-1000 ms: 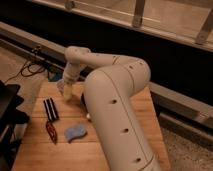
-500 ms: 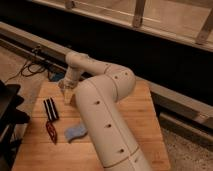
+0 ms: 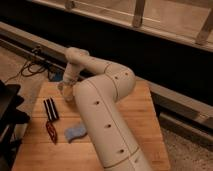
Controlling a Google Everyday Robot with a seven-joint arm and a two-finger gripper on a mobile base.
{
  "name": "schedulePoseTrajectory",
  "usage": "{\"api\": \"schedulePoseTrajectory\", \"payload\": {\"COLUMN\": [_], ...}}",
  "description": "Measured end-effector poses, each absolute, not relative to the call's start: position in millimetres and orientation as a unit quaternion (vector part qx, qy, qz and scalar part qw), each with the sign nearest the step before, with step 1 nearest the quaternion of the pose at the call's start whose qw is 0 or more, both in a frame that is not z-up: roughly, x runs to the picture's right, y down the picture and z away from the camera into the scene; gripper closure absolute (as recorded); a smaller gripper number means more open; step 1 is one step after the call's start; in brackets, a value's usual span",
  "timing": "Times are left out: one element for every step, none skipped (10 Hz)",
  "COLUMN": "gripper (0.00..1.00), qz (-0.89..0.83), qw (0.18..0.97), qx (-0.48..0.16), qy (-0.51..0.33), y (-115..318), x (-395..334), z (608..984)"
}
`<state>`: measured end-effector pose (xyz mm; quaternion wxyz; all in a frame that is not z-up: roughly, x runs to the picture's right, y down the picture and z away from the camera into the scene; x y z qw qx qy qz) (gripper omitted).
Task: Pick up the ceramic cup
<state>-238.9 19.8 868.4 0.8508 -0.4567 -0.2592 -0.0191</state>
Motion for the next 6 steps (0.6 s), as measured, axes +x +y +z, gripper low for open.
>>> {"api": "schedulePoseTrajectory", "payload": {"gripper": [0.90, 0.96, 1.00, 1.00, 1.00, 1.00], "qz": [-0.022, -0.025, -0.027, -0.029, -0.032, -0.035], "qw": [0.848, 0.846, 0.842, 0.838, 0.836, 0.833], "qx": [-0.458, -0.459, -0.462, -0.465, -0.465, -0.464], "qy": [-0.264, -0.269, -0.279, -0.286, -0.291, -0.300], "y": [14.1, 12.4, 8.2, 1.3, -7.3, -21.6], "x": [-239.2, -239.7, -240.7, -241.3, -242.1, -242.1], "z": [862.4, 860.0, 855.1, 846.8, 836.2, 819.2]}}
